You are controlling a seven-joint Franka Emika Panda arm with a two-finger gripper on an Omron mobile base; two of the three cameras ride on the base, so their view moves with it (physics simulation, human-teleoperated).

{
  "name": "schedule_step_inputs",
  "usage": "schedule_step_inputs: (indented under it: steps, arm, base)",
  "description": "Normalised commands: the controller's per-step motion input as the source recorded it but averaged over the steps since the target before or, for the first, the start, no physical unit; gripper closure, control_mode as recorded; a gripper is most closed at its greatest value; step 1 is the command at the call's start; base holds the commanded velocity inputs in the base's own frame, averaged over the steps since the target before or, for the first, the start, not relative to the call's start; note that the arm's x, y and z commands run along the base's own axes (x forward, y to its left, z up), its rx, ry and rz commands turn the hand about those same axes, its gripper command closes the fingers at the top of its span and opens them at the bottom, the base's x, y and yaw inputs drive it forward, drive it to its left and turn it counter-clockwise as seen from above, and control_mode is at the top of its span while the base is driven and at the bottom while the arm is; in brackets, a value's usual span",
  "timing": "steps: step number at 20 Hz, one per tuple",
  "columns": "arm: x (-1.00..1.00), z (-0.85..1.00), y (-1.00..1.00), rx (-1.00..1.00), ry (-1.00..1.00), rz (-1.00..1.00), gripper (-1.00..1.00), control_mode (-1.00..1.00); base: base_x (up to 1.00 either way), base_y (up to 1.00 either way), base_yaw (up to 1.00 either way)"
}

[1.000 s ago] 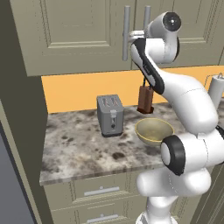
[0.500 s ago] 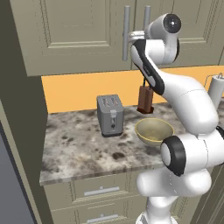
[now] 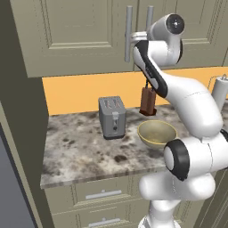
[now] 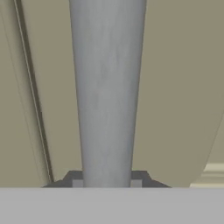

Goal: Open the cabinet and setup a tea strainer by placing it in the bowl upright.

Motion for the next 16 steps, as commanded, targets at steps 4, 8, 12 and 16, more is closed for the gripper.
schedule_step_inputs:
  steps: [4,8,12,16]
  arm:
    - [-0.89,0.00,-0.24,0.00,0.00,0.00,1.00,-1.00]
    - [-1.00,0.00,-0.49,0.00,-0.02,0.00,1.00,-1.00]
    - [-1.00,0.00,-0.66,0.05,-0.02,0.00,1.00,-1.00]
    - [-1.00,0.02,-0.70,0.14,-0.06,0.00,1.00,-1.00]
  base:
    - [0.00,0.00,0.00]
    - [0.00,0.00,0.00]
    - [0.00,0.00,0.00]
    - [0.00,0.00,0.00]
